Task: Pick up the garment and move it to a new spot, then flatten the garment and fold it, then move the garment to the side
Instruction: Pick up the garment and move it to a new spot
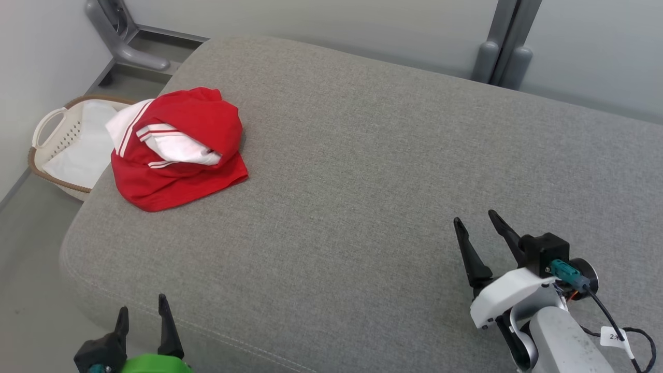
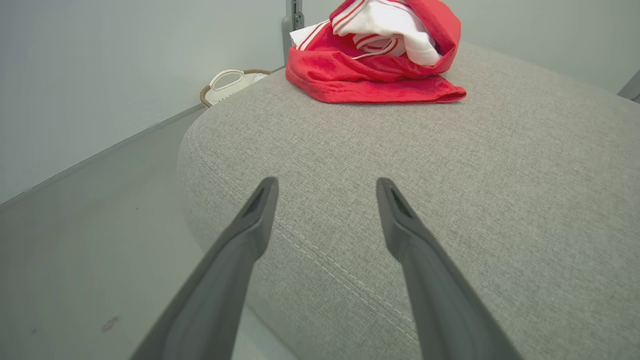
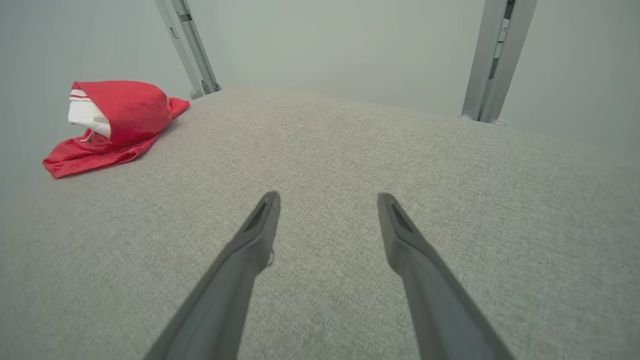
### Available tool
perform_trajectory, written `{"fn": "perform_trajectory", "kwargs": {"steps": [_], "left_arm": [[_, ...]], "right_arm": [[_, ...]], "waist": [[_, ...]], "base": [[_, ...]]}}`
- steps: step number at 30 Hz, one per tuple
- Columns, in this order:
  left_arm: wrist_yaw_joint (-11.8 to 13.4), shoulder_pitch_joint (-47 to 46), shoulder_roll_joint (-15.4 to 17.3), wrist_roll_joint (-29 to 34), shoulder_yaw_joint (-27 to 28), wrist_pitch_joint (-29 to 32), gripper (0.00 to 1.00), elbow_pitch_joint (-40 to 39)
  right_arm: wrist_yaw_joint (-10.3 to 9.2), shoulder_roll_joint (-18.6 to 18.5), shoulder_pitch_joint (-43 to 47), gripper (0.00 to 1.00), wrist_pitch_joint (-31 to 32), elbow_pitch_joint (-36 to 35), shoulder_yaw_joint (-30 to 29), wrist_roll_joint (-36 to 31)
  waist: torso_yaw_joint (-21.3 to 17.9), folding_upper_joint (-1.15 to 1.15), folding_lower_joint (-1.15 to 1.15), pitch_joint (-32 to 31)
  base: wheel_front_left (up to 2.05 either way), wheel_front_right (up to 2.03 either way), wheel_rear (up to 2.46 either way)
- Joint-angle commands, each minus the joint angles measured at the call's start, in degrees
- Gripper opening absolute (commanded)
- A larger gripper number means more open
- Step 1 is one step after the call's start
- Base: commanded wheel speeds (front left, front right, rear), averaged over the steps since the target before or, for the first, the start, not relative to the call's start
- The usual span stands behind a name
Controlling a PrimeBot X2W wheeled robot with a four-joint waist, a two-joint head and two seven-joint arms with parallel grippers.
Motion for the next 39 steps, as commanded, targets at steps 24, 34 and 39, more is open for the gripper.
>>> {"fn": "perform_trajectory", "kwargs": {"steps": [24, 34, 39], "left_arm": [[-7.5, -42.1, 10.5, -1.3, 11.9, 0.0, 1.00, 29.0], [-5.4, -47.8, 14.3, -2.0, 12.7, 0.8, 0.00, 43.0], [-6.6, -48.3, 14.4, -1.8, 12.2, 0.0, 0.00, 41.9]], "right_arm": [[-0.09, -3.2, -11.8, 1.00, -0.1, -7.0, 3.5, -3.6], [-0.09, -2.8, -11.7, 1.00, -0.1, -9.5, 3.2, -3.9], [-0.09, -2.4, -10.5, 1.00, -0.1, -9.2, 2.0, -3.5]], "waist": [[-13.2, 0.00, 0.00, 21.1], [-16.3, 0.00, 0.00, 22.4], [-16.6, 0.00, 0.00, 20.6]], "base": [[0.00, 0.00, 0.00], [0.00, 0.00, 0.00], [0.00, 0.00, 0.00]]}}
